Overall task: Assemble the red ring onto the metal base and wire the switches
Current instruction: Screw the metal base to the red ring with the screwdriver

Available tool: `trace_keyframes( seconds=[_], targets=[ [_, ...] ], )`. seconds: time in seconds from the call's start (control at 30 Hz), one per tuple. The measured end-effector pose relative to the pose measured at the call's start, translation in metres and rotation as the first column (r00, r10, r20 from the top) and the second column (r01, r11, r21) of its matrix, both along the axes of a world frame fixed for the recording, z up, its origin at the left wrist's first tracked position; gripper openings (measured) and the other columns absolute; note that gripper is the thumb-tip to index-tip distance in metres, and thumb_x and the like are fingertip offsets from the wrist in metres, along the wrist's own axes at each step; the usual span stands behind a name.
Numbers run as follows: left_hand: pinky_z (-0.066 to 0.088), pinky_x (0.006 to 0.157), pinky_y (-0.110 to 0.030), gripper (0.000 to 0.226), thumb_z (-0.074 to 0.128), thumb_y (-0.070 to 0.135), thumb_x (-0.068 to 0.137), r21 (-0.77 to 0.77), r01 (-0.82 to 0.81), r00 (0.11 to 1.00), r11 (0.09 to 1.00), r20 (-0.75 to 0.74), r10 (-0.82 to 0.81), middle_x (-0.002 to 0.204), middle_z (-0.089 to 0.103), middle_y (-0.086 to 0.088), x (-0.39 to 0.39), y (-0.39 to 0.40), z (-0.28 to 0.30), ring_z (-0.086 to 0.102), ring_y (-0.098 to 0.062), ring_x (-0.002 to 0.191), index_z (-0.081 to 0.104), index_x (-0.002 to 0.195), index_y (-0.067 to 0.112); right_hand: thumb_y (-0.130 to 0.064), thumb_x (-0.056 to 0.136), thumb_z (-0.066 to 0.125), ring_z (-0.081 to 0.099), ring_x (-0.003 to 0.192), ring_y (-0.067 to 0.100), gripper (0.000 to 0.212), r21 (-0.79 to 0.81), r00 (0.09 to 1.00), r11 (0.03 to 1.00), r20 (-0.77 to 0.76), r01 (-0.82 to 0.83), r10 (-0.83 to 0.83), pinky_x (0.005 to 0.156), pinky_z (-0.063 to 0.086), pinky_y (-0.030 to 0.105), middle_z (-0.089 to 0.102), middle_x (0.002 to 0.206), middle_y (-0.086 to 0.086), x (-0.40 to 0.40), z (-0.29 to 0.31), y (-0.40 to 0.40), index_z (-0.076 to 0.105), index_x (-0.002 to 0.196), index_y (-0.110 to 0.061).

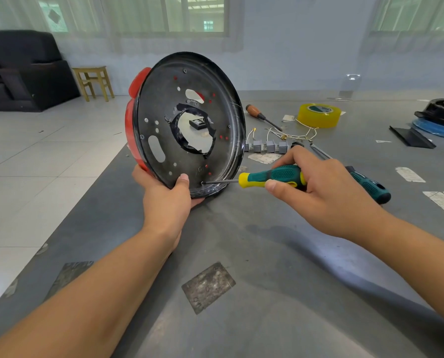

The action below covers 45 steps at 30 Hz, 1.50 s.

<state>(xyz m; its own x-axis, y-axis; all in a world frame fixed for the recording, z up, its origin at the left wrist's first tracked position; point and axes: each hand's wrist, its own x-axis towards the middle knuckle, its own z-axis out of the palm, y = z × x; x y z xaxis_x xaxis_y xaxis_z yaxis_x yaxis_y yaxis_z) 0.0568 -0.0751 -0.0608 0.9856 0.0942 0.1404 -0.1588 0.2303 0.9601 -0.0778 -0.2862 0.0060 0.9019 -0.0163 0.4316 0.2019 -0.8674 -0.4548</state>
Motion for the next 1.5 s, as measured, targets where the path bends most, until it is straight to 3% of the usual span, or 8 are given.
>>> trace_keyframes(
  seconds=[0.3, 0.43, 0.57, 0.77, 0.97, 1.27, 1.4, 1.5],
  targets=[
    [0.065, 0.070, -0.035, 0.052, 0.058, 0.002, 0.102, -0.033, -0.042, 0.999, 0.999, 0.005, 0.042, 0.123, 0.052, 0.021, 0.001, -0.001, -0.001, 0.064, -0.006, 0.109, 0.030, 0.136, 0.031, -0.054, 0.092, 0.058, 0.061, 0.066, 0.011, 0.028, -0.014, 1.000, 1.000, -0.003, -0.019, 0.019, 0.055, 0.050, 0.031, 0.063, 0.070, -0.007, -0.002, 0.000, 0.003, 0.053, 0.110, -0.032],
    [0.066, 0.072, -0.037, 0.053, 0.059, 0.003, 0.102, -0.030, -0.051, 0.999, 0.998, 0.004, 0.051, 0.123, 0.051, 0.023, 0.002, 0.000, -0.001, 0.064, -0.007, 0.110, 0.030, 0.136, 0.031, -0.053, 0.086, 0.060, 0.062, 0.057, 0.010, 0.024, 0.136, 0.965, 0.984, 0.222, 0.113, -0.142, 0.048, 0.049, 0.025, 0.066, 0.070, -0.011, -0.002, 0.012, -0.016, 0.059, 0.102, -0.036],
    [0.066, 0.073, -0.037, 0.052, 0.060, 0.004, 0.101, -0.015, -0.040, 0.999, 0.999, 0.014, 0.040, 0.123, 0.052, 0.023, 0.002, 0.001, -0.001, 0.064, -0.007, 0.112, 0.029, 0.135, 0.030, -0.046, 0.087, 0.060, 0.056, 0.062, 0.022, 0.026, -0.099, 0.847, 0.874, 0.320, 0.476, -0.425, 0.058, 0.047, 0.034, 0.060, 0.066, -0.005, 0.003, 0.013, -0.051, 0.059, 0.105, -0.027],
    [0.066, 0.078, -0.042, 0.054, 0.063, 0.008, 0.100, 0.029, -0.036, 0.999, 0.999, 0.025, 0.035, 0.119, 0.053, 0.025, 0.003, 0.002, -0.002, 0.064, -0.003, 0.109, 0.029, 0.138, 0.028, -0.051, 0.089, 0.058, 0.047, 0.065, 0.034, 0.032, -0.330, 0.719, 0.645, 0.201, 0.689, -0.665, 0.060, 0.033, 0.034, 0.051, 0.066, 0.003, 0.008, 0.005, -0.077, 0.056, 0.099, -0.021],
    [0.066, 0.075, -0.038, 0.058, 0.068, 0.009, 0.098, 0.027, 0.006, 0.998, 1.000, 0.059, -0.008, 0.121, 0.053, 0.025, -0.001, 0.002, 0.000, 0.065, -0.007, 0.113, 0.030, 0.134, 0.034, -0.044, 0.092, 0.052, 0.047, 0.068, 0.034, 0.029, -0.472, 0.655, 0.550, 0.079, 0.689, -0.752, 0.059, 0.035, 0.034, 0.037, 0.064, 0.003, 0.011, 0.000, -0.070, 0.047, 0.092, -0.016],
    [0.066, 0.079, -0.039, 0.063, 0.081, 0.013, 0.090, 0.010, 0.122, 0.985, 0.992, 0.125, -0.122, 0.123, 0.055, 0.023, -0.008, 0.000, 0.004, 0.071, 0.004, 0.103, 0.035, 0.117, 0.046, -0.030, 0.092, 0.057, 0.046, 0.072, 0.031, 0.039, -0.601, 0.649, 0.578, -0.125, 0.552, -0.751, 0.063, 0.037, 0.031, 0.034, 0.066, 0.000, 0.021, -0.020, -0.062, 0.032, 0.064, -0.020],
    [0.065, 0.084, -0.045, 0.069, 0.086, 0.013, 0.086, -0.026, 0.247, 0.961, 0.969, 0.136, -0.242, 0.133, 0.055, 0.018, -0.009, 0.002, 0.008, 0.071, 0.001, 0.109, 0.035, 0.117, 0.047, -0.034, 0.094, 0.054, 0.046, 0.072, 0.029, 0.028, -0.597, 0.629, 0.568, -0.132, 0.566, -0.766, 0.061, 0.036, 0.030, 0.037, 0.068, 0.000, 0.026, -0.026, -0.066, 0.049, 0.072, -0.018],
    [0.064, 0.087, -0.044, 0.078, 0.093, 0.029, 0.068, -0.029, 0.362, 0.925, 0.932, 0.136, -0.355, 0.138, 0.056, 0.009, -0.012, 0.003, 0.009, 0.071, -0.011, 0.117, 0.037, 0.121, 0.047, -0.048, 0.095, 0.054, 0.056, 0.092, 0.031, 0.035, -0.628, 0.641, 0.523, -0.049, 0.577, -0.766, 0.068, 0.042, 0.034, 0.055, 0.091, 0.004, 0.023, -0.026, -0.062, 0.065, 0.104, -0.016]
  ],
)
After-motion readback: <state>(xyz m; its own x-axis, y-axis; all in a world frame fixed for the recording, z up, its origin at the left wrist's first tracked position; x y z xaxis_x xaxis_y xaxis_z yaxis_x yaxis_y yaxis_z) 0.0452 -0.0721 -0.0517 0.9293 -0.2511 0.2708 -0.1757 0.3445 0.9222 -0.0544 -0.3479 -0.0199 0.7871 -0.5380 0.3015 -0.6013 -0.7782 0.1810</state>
